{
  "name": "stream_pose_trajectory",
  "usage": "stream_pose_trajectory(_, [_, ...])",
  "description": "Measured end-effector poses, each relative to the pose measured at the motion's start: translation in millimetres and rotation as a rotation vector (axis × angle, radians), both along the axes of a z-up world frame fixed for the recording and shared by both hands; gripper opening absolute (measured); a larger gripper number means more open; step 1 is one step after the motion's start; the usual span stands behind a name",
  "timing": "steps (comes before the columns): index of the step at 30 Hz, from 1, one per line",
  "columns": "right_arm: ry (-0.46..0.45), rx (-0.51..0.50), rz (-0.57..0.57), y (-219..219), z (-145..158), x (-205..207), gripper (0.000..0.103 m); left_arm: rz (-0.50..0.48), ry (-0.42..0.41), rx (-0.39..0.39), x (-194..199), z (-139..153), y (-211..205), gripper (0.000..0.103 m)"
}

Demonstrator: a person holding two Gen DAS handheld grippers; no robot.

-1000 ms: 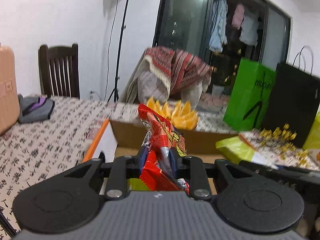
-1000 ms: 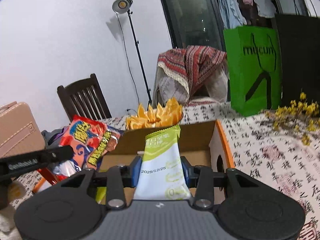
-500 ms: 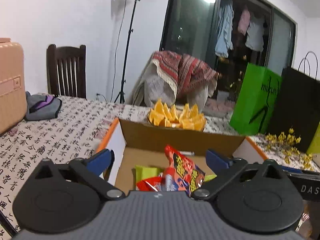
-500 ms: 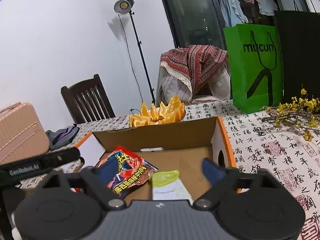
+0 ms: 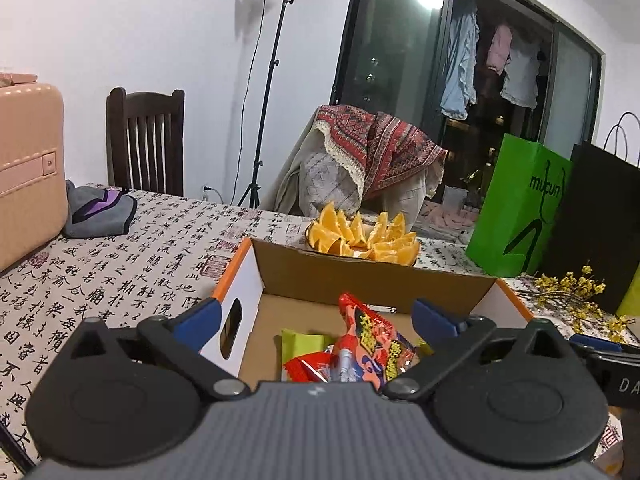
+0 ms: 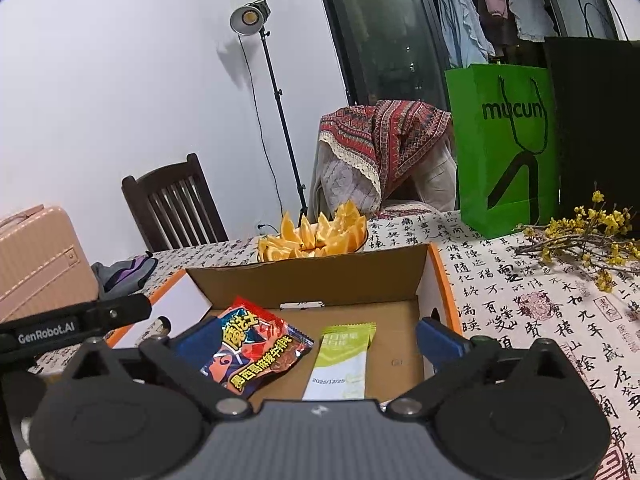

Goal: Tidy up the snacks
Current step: 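Withdraw both tools from the box toward the cookie packets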

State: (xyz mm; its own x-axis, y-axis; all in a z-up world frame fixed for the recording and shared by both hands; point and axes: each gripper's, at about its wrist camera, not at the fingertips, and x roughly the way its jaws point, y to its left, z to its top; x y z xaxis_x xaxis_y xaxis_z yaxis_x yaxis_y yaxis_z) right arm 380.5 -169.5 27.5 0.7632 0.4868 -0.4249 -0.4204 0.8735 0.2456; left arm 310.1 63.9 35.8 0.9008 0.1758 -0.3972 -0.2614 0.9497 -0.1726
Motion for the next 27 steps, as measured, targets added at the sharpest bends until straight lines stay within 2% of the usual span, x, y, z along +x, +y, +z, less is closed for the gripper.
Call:
stream_pose_trajectory(6, [-0.039, -0.008, -0.011, -1.7, 18.1, -14.2, 0.103, -0.011, -0.041, 0.011, -12.0, 15.8, -5.0, 0.103])
stream_pose_trajectory(13, [-0.111, -0.055, 0.000, 0.9, 44.1, -51.5, 0.103, 0.001, -0.080, -0.008, -40.3, 37.4, -3.1, 0.103])
stream_pose_trajectory(17, [-0.113, -0.053, -0.003, -3.4, 47.9, -69.7, 0.103, 0.011, -0.083, 0.015, -61.9, 42.6, -5.6, 0.103])
stream_pose_trajectory(27, [-0.099, -0.061, -0.012, -13.4, 44.5, -117.6, 0.103, -0.019, -0.068, 0.012, -112.7, 35.8, -9.9, 0.103])
